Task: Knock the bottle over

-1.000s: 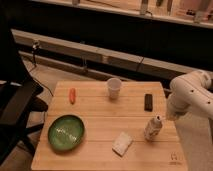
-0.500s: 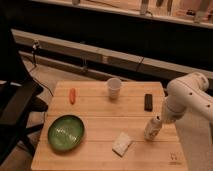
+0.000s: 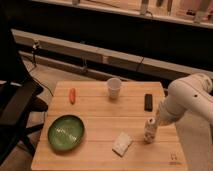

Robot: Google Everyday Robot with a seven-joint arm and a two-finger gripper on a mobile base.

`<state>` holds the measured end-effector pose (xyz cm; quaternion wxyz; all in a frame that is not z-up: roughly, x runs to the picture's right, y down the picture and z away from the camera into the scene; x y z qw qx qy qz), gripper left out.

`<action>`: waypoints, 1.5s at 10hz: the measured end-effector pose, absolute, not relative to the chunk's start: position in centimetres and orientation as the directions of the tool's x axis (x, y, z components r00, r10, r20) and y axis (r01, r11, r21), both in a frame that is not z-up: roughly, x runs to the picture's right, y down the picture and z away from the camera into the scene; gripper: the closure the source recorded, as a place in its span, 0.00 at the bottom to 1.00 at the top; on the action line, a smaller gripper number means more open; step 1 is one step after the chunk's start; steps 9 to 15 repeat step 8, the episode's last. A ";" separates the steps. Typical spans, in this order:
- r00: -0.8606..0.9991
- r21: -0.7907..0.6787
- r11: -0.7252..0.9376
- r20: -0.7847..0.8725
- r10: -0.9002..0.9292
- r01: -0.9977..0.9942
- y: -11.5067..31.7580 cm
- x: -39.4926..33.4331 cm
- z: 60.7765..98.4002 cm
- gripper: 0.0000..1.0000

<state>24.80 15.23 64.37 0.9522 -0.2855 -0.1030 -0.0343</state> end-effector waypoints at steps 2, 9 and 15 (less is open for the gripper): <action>0.987 -0.558 0.824 0.159 -0.014 0.101 15.0 25.0 65.6 1.00; 0.975 -0.551 0.824 0.222 -0.011 0.135 15.4 24.4 65.5 1.00; 0.975 -0.551 0.824 0.222 -0.011 0.135 15.4 24.4 65.5 1.00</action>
